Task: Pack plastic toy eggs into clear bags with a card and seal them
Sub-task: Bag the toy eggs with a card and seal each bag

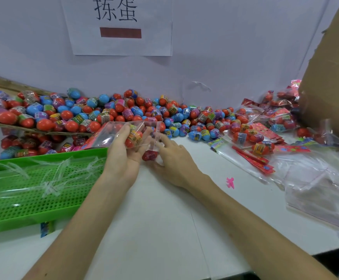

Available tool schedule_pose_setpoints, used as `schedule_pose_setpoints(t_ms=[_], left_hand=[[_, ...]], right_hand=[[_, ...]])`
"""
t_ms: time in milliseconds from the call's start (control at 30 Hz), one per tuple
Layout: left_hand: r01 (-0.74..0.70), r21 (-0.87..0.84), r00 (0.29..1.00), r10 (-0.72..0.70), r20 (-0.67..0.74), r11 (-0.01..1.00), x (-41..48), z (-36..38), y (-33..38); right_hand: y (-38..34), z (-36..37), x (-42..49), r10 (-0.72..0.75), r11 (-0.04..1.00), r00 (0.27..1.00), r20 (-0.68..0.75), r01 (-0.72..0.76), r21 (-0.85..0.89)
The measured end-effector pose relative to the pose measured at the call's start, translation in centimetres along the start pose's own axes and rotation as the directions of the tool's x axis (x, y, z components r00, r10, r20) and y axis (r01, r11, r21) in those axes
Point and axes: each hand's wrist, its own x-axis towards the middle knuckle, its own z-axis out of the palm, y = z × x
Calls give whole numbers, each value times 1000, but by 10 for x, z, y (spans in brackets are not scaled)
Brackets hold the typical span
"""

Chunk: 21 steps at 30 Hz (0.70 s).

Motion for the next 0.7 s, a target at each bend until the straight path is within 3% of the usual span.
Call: schedule_pose_setpoints(t_ms=[100, 200, 267, 333, 400, 467, 533, 567, 667, 700], left_hand=[[4, -29, 1000, -4, 2, 1000, -1, 1, 1], [2, -21, 1000, -2, 3, 1000, -1, 1, 1], [-6, -8, 1000, 6, -3, 1000, -1, 0, 1], [-7, -9, 1000, 7, -10, 1000, -1, 0, 2], [1, -23, 1000, -1, -23, 1000, 0, -1, 1], [2, -21, 1000, -2, -27, 1000, -1, -1, 1], [-5, 2, 1000, 5, -22, 1000, -2, 0, -1], [-9, 23, 1000, 10, -19, 1000, -3, 0, -3], [-12, 102, 1000, 12, 1, 995, -6, 2, -8], [-6, 123, 1000, 4, 13, 992, -7, 2, -10]], right_hand=[[-3, 4, -2, -85, 996, 995, 52, 87, -34], [-1, 2, -2, -5, 976, 1000, 4, 4, 220], [3, -7, -1, 156, 897, 987, -48, -121, 426], [9, -22, 0, 338, 756, 934, -112, -199, 623], [13, -41, 0, 472, 559, 872, -128, -184, 808], [14, -58, -1, 483, 338, 872, -85, -96, 936], [11, -69, -2, 396, 226, 918, -34, -61, 972], [8, -69, -2, 354, 258, 935, -17, -80, 963], [-1, -58, -2, 303, 524, 952, -41, -131, 842], [-3, -53, -2, 298, 567, 953, -55, -130, 813]])
